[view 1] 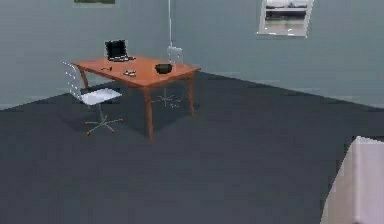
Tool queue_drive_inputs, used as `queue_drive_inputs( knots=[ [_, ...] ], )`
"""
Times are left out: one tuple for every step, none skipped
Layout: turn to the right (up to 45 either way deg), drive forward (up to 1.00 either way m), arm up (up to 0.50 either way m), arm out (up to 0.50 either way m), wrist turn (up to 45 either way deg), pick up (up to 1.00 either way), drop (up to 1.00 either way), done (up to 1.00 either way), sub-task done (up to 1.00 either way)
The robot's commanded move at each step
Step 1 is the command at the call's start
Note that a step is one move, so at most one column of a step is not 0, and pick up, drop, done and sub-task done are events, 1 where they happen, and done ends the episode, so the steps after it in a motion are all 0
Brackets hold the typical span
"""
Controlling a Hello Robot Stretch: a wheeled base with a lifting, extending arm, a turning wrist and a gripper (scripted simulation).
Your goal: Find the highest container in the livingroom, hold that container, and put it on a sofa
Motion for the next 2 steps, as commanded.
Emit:
queue_drive_inputs(
  knots=[
    [0.0,0.45,0.0,0.0,0.0,0.0,0.0,0.0,0.0],
    [27.0,0.0,0.0,0.0,0.0,0.0,0.0,0.0,0.0]
  ],
)
